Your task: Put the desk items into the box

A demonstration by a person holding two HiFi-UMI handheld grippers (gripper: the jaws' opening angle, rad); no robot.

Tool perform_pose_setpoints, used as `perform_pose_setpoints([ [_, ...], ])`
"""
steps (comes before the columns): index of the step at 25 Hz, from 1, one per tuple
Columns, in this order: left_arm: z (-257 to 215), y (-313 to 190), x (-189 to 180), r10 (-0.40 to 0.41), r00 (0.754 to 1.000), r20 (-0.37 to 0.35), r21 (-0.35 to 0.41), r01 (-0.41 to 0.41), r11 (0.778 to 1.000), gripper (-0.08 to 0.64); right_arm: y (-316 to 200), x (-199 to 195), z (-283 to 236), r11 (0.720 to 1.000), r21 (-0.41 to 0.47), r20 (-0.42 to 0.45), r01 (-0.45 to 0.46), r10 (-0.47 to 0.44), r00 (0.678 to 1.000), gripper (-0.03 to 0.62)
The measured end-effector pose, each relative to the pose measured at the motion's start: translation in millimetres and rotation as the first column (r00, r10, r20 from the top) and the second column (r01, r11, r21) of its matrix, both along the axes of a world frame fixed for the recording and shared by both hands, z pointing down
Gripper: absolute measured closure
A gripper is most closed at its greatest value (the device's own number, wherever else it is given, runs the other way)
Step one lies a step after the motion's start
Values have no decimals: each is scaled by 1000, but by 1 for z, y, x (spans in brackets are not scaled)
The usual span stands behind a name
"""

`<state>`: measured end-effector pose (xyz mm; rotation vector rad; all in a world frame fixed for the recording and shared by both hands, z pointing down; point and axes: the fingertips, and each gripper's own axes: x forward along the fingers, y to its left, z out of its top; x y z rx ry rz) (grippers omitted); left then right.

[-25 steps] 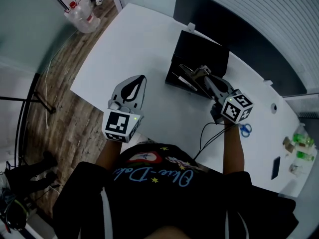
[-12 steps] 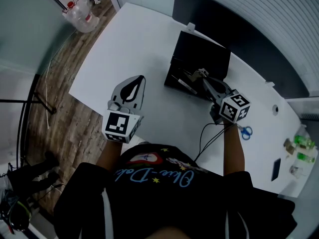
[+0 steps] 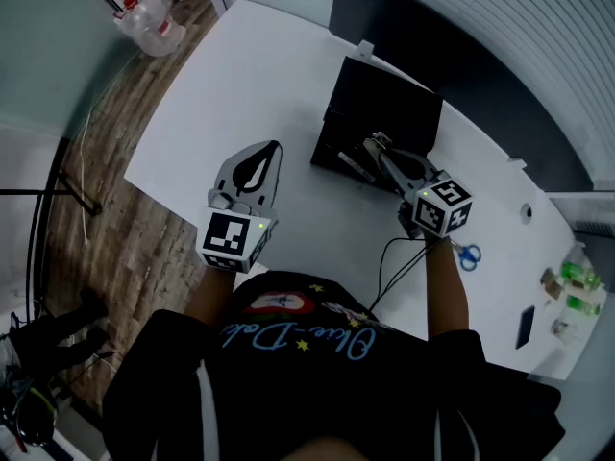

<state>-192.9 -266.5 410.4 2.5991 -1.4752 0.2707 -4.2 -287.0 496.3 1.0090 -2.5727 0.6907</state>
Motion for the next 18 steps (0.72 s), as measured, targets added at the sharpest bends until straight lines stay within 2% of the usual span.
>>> perform_pose_setpoints([
  [18, 1, -2, -7, 3, 1000, 2, -2, -3, 1000, 552, -6, -8, 15, 1000, -31, -84, -2, -1, 996, 563],
])
